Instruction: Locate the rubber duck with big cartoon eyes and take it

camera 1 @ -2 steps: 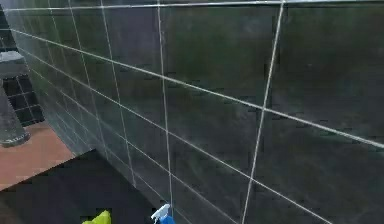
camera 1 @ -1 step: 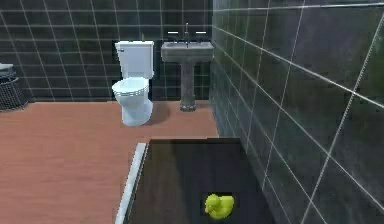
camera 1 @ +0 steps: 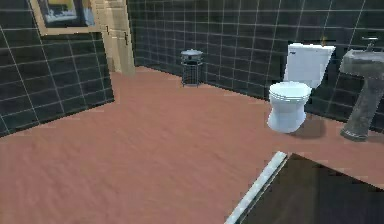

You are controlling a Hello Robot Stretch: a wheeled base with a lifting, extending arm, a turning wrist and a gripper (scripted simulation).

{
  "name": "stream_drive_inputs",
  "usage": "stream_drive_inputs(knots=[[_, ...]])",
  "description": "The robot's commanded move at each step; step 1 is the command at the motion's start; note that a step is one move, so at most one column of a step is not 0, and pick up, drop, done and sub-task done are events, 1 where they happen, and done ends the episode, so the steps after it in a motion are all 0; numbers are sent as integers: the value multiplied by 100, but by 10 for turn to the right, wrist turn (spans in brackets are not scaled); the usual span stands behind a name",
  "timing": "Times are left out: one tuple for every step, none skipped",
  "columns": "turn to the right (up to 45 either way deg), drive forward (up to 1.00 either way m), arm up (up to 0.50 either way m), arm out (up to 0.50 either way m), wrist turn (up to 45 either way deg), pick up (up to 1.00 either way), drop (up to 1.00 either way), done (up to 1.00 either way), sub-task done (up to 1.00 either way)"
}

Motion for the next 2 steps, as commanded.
stream_drive_inputs(knots=[[-300, 0, 0, 0, 0, 0, 0, 0, 0], [0, 0, 50, 0, 0, 0, 0, 0, 0]])
